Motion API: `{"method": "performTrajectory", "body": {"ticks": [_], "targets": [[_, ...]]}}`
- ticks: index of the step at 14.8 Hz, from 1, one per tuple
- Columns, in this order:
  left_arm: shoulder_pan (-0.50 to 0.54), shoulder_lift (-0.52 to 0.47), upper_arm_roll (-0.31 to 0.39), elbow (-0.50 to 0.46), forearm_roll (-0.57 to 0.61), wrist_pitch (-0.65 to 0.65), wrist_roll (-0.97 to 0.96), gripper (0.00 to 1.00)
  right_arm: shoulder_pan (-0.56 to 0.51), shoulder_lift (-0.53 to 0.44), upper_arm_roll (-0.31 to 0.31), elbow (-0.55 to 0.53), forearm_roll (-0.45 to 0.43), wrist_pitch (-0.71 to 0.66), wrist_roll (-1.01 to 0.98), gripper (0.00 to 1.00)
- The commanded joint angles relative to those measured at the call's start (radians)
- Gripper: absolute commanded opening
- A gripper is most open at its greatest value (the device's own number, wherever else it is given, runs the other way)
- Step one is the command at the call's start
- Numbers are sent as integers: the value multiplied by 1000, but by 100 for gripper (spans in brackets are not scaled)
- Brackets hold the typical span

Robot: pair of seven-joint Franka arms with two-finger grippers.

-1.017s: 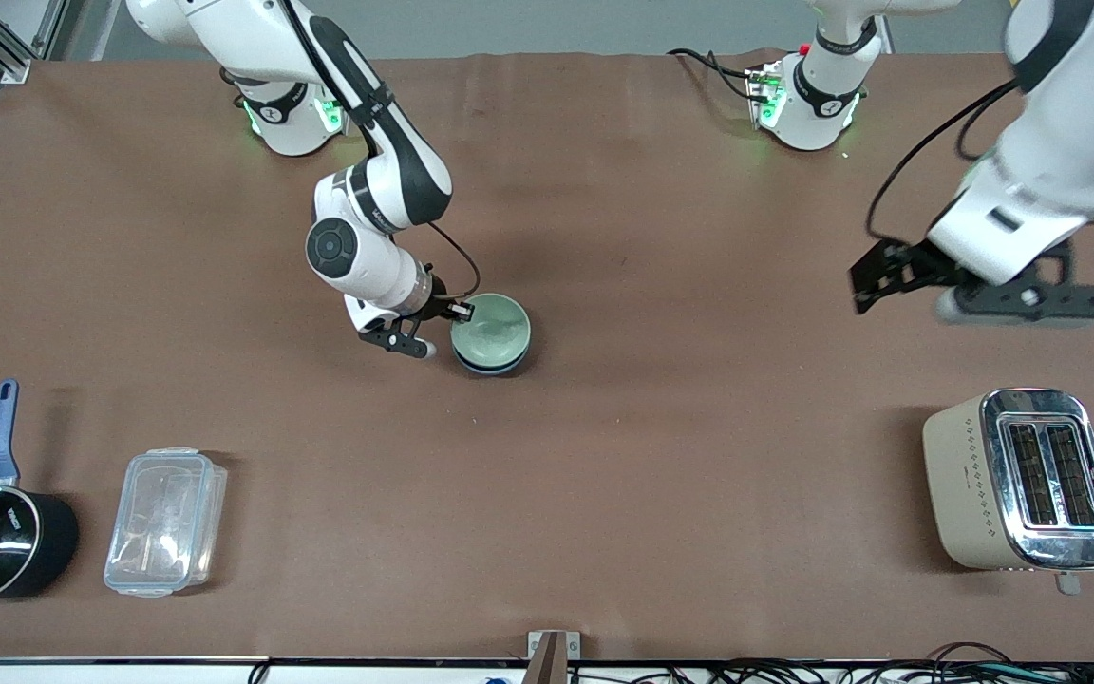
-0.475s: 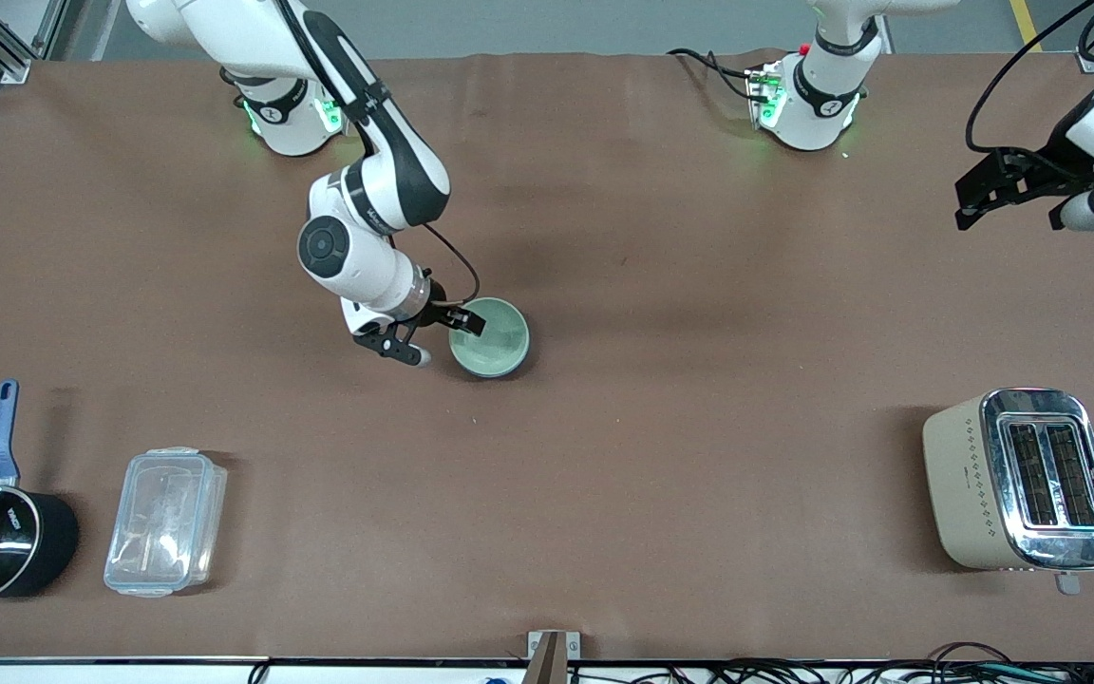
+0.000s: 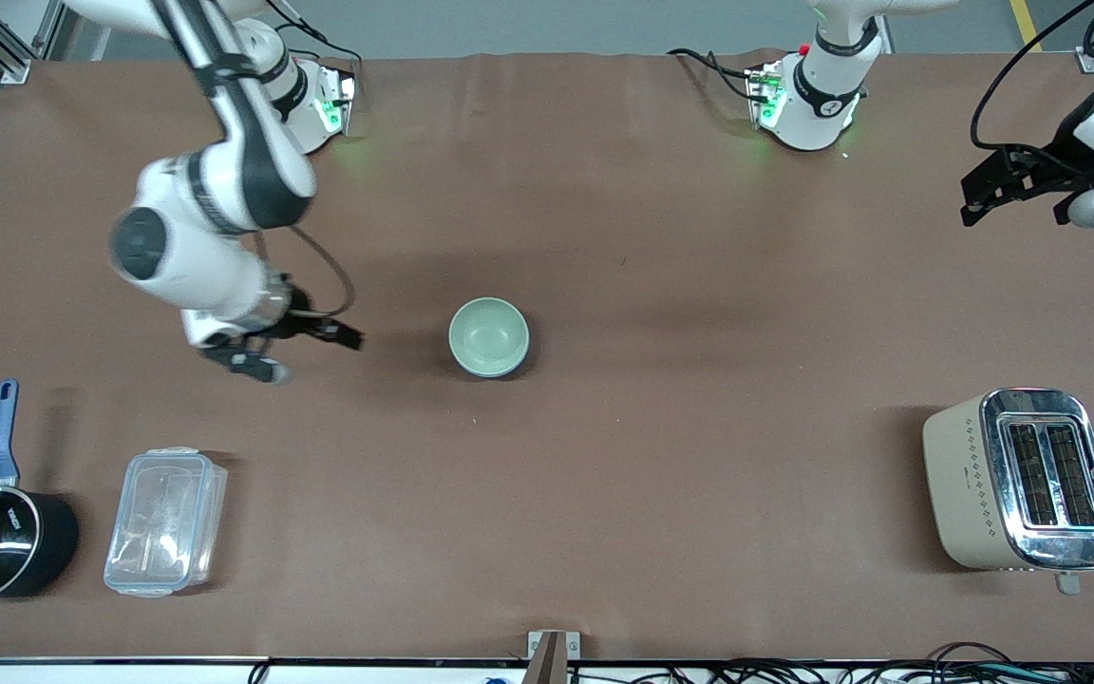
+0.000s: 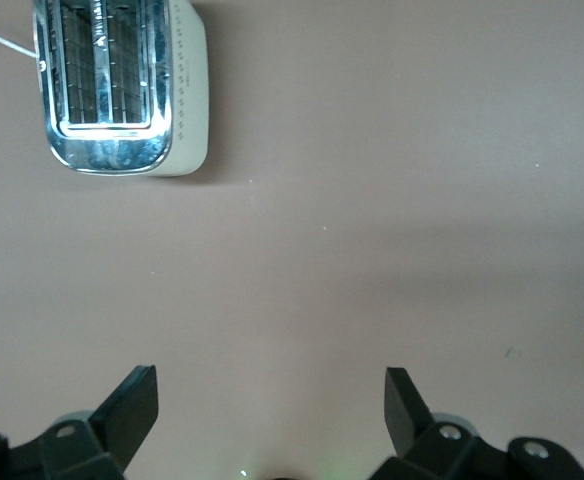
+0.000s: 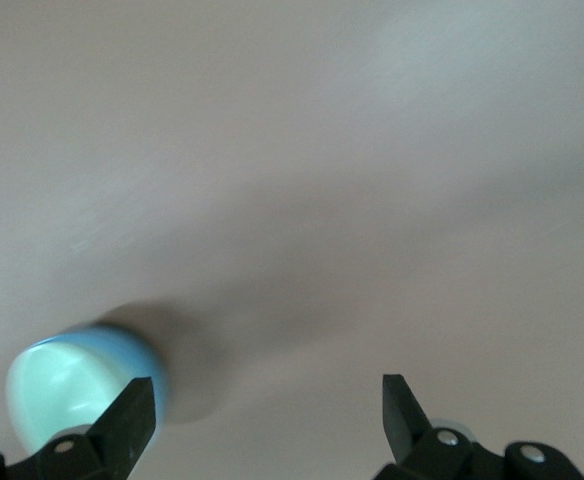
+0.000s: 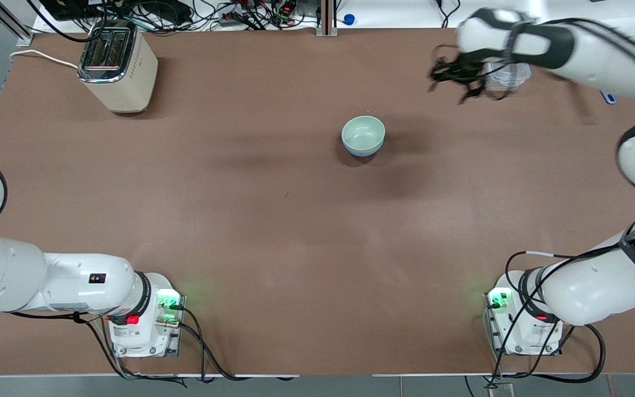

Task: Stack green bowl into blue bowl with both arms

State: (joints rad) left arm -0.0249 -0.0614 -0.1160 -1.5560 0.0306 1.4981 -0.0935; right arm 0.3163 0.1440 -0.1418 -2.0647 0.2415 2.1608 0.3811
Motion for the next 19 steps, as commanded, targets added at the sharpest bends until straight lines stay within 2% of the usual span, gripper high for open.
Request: {"method": "performTrajectory", "body": {"ticks": [1, 3, 5, 6, 11, 12, 15, 17, 19], "targets": [[10, -38, -31, -27, -1, 5, 8, 100, -148, -66, 19, -68, -37, 4, -208, 100], [16, -38, -31, -27, -1, -4, 11, 100, -215, -83, 16, -60, -56, 5, -338, 100], [17, -38, -31, -22, -1, -6, 12, 100, -267, -92, 14, 6, -181, -7, -355, 100], [16, -38, -31, -21, -1, -6, 12, 100, -273, -101, 11, 43, -203, -39, -358, 100], [17, -35, -25, -16, -1, -12, 63, 100, -303, -126, 8, 375, -205, -473, -381, 100], [17, -35, -24, -16, -1, -12, 67, 100, -301, -142, 8, 411, -205, -508, -384, 100], [17, -37, -22, -15, -1, -13, 69, 100, -303, -204, 7, 414, -206, -542, -403, 100], [17, -37, -22, -15, -1, -15, 67, 100, -303, -198, 8, 440, -226, -568, -401, 100], [17, -37, -22, -13, 0, -13, 66, 100, -309, -181, 8, 526, -255, -600, -396, 100]]}}
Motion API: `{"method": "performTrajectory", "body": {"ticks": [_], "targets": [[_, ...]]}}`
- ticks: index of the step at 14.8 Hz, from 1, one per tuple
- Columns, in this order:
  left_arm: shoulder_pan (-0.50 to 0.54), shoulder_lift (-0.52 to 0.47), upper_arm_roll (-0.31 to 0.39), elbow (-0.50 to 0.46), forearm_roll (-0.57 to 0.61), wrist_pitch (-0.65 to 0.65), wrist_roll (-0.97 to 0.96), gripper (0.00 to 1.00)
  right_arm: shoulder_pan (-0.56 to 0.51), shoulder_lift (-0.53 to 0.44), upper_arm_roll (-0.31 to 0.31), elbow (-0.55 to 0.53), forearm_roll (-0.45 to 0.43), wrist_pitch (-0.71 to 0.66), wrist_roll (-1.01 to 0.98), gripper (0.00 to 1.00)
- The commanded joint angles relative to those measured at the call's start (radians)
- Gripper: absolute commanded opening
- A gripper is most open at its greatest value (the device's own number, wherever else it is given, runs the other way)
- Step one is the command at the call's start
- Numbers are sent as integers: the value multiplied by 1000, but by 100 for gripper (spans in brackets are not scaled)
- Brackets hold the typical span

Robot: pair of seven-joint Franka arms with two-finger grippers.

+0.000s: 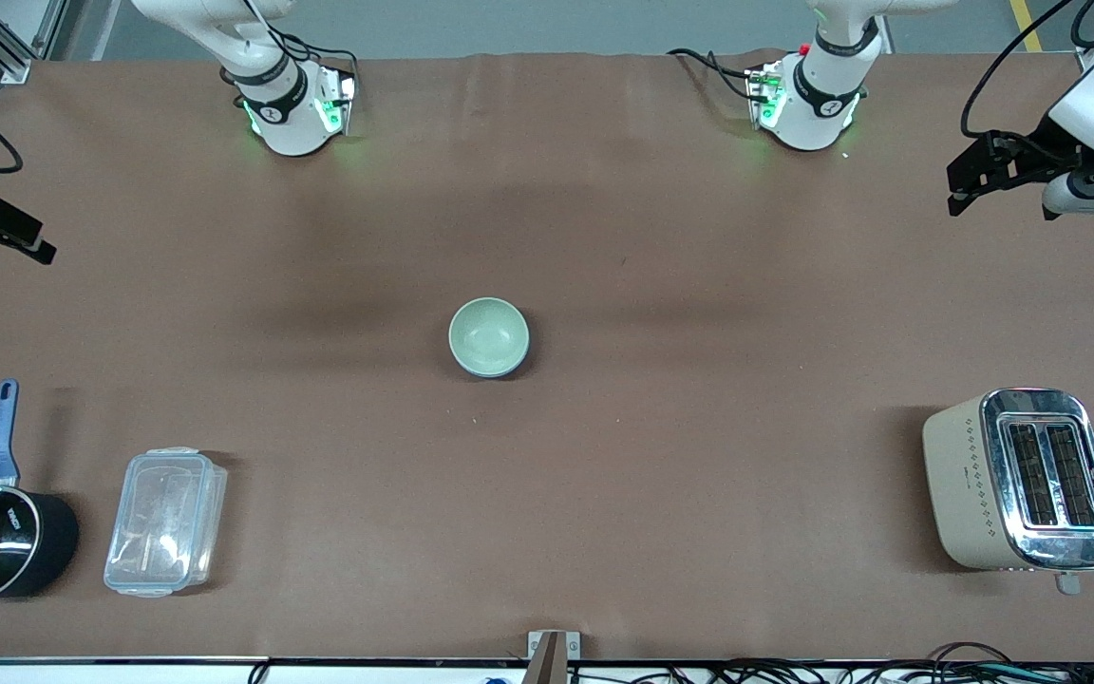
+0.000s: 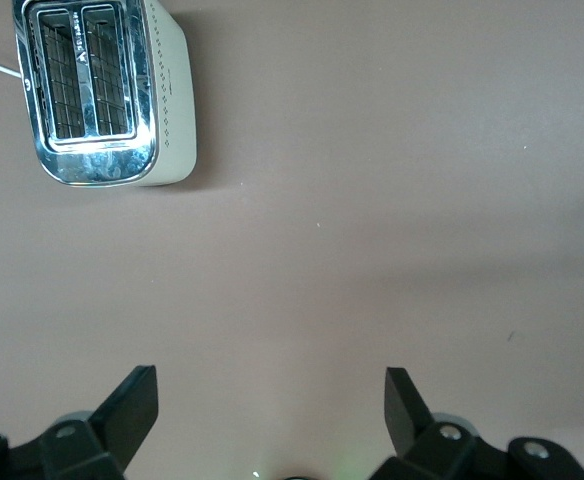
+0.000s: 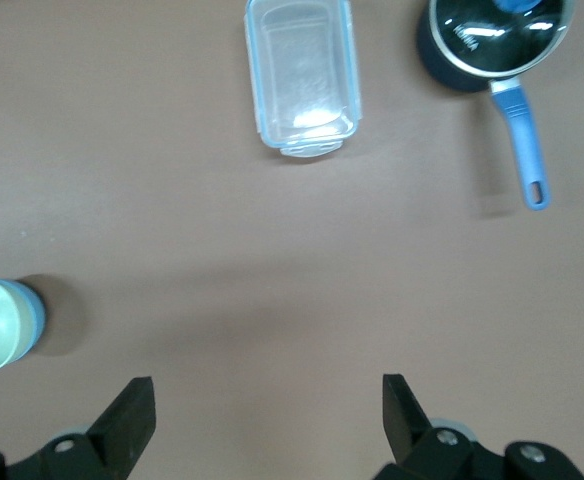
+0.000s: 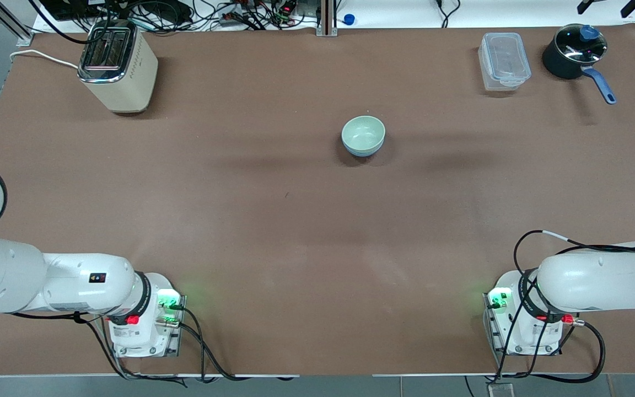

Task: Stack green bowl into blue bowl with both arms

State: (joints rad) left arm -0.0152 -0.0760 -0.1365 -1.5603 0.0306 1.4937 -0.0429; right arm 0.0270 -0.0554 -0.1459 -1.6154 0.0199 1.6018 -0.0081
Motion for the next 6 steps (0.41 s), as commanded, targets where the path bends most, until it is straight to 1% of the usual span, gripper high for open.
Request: {"method": "performTrajectory", "body": {"ticks": [1, 3, 4, 6], "targets": [[6, -22, -2, -7, 3, -10, 14, 100, -22, 54, 11, 124, -37, -69, -12, 100], [8, -15, -2, 14, 6, -9, 15, 100, -47, 71, 9, 149, -32, -88, -13, 100], [9, -13, -2, 22, 8, -9, 14, 100, -62, 72, 11, 147, -19, -89, -12, 100], [11, -11, -2, 23, 11, -9, 17, 100, -58, 71, 12, 138, -18, -100, -13, 100]]}}
